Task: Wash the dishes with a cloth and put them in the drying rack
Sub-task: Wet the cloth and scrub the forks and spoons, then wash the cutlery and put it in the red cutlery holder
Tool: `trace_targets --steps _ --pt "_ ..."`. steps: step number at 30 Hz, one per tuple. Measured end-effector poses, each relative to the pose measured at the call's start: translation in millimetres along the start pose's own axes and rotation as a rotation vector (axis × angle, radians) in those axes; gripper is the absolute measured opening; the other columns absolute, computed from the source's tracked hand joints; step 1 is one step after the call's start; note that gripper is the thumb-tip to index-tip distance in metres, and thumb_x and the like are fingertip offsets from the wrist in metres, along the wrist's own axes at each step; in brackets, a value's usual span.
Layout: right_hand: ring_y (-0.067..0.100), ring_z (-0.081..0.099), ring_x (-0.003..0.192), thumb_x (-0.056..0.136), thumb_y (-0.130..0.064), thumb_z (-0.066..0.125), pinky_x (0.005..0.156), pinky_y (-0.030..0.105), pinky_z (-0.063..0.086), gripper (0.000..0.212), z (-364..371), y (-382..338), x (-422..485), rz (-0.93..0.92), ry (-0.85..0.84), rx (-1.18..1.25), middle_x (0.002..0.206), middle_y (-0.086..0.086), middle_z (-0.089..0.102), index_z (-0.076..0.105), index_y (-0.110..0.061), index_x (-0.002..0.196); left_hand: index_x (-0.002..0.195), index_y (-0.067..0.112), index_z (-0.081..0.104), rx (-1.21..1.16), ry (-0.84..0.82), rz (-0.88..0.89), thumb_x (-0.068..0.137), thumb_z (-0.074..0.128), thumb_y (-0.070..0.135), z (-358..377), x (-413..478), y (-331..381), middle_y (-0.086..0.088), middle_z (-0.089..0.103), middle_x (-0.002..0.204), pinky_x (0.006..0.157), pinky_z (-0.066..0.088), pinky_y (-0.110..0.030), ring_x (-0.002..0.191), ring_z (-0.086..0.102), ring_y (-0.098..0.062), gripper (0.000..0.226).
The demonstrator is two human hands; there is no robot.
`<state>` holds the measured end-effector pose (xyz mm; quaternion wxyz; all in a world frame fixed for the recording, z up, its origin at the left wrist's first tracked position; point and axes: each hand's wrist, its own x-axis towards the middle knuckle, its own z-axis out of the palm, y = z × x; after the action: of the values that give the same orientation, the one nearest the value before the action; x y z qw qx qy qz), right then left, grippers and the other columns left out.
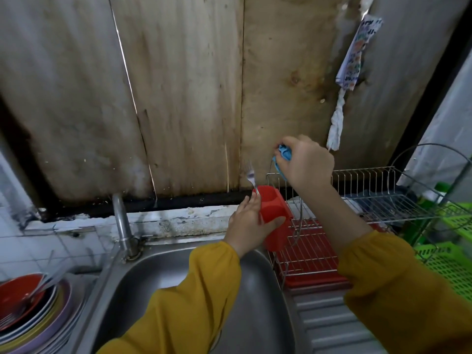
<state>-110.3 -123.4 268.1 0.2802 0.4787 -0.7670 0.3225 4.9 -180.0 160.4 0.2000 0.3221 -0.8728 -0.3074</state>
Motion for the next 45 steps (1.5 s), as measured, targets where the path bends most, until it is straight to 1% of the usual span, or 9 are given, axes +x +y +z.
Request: trace_targets --steps 7,12,19,24,27,30,34,38,45 --pt "0.01 0.065 0.086 0.085 -0.019 0.072 0.074 0.027 0.054 0.014 -9.7 -38.3 -57.6 0.062 0.167 0.57 0.094 -0.007 0.07 0.071 -0.025 0.097 0.139 0.008 0.051 -0.043 0.39 0.078 0.089 0.065 0.041 -22.1 -36.4 -24.1 -0.008 0.052 0.142 0.112 0.033 -0.038 0.135 0.043 -0.023 0.061" --pt "-0.006 0.062 0.088 0.082 -0.016 0.075 0.075 0.017 0.052 0.017 5.7 -85.7 -106.2 0.37 -0.106 0.936 0.085 -0.023 0.065 0.069 -0.03 0.088 0.115 0.017 0.068 0.01 0.52 0.083 0.084 0.053 0.042 -42.1 -95.0 -66.8 0.001 0.068 0.114 0.097 0.045 -0.034 0.112 0.057 -0.017 0.042" --pt "0.025 0.069 0.087 0.078 -0.018 0.078 0.07 0.037 0.056 0.023 52.1 -167.0 -177.3 0.977 -0.574 1.345 0.104 0.011 0.071 0.068 -0.021 0.099 0.108 0.013 0.07 0.176 0.56 -0.133 0.085 0.05 0.031 -82.4 -178.2 -179.3 -0.004 0.069 0.105 0.088 0.046 -0.033 0.101 0.061 -0.024 0.036" --pt "0.028 0.068 0.1 0.057 -0.011 0.09 0.079 0.043 0.057 0.074 79.0 -228.0 -209.2 0.908 -0.919 1.372 0.116 0.006 0.065 0.057 -0.026 0.121 0.103 0.003 0.069 0.267 0.592 -0.312 0.081 0.046 0.022 -129.0 -211.5 -262.2 -0.017 0.068 0.096 0.085 0.045 -0.038 0.092 0.061 -0.037 0.037" --pt "0.027 0.066 0.091 0.077 0.013 0.068 0.082 0.044 0.054 0.054 94.7 -264.2 -220.5 0.91 -1.015 1.353 0.105 0.008 0.066 0.055 -0.017 0.12 0.104 -0.001 0.069 0.286 0.567 -0.447 0.083 0.052 0.011 -160.4 -218.0 -305.5 -0.022 0.067 0.094 0.08 0.047 -0.042 0.09 0.06 -0.04 0.03" --pt "0.024 0.064 0.077 0.087 0.012 0.05 0.072 0.037 0.052 0.027 102.2 -292.5 -224.1 0.998 -1.104 1.474 0.089 0.014 0.065 0.061 -0.011 0.095 0.121 0.001 0.063 0.298 0.477 -0.595 0.086 0.053 0.001 -185.7 -215.9 -341.8 -0.021 0.065 0.112 0.092 0.047 -0.044 0.105 0.057 -0.039 0.036" --pt "0.028 0.062 0.078 0.091 0.002 0.041 0.071 0.037 0.05 0.023 124.8 -320.1 -230.7 1.197 -1.176 1.567 0.09 0.02 0.063 0.062 -0.004 0.095 0.123 0.007 0.062 0.298 0.309 -0.724 0.09 0.056 0.007 -216.2 -209.8 -380.0 -0.016 0.065 0.118 0.093 0.048 -0.039 0.109 0.059 -0.033 0.034" --pt "0.029 0.061 0.077 0.094 -0.011 0.042 0.072 0.041 0.049 0.02 139.4 -339.9 -237.3 1.39 -1.179 1.592 0.078 0.016 0.067 0.06 -0.002 0.095 0.119 0.019 0.068 0.314 0.05 -0.745 0.097 0.052 0.018 -233.4 -210.8 -409.2 -0.011 0.07 0.11 0.089 0.048 -0.033 0.101 0.062 -0.028 0.027" --pt "0.031 0.068 0.091 0.077 -0.018 0.066 0.072 0.041 0.059 0.046 153.1 -350.0 -245.2 1.393 -1.303 1.657 0.114 0.021 0.067 0.059 -0.002 0.119 0.12 0.019 0.067 0.388 -0.096 -0.68 0.093 0.06 0.02 -233.7 -206.8 -430.1 -0.006 0.069 0.108 0.088 0.05 -0.032 0.101 0.062 -0.025 0.028"
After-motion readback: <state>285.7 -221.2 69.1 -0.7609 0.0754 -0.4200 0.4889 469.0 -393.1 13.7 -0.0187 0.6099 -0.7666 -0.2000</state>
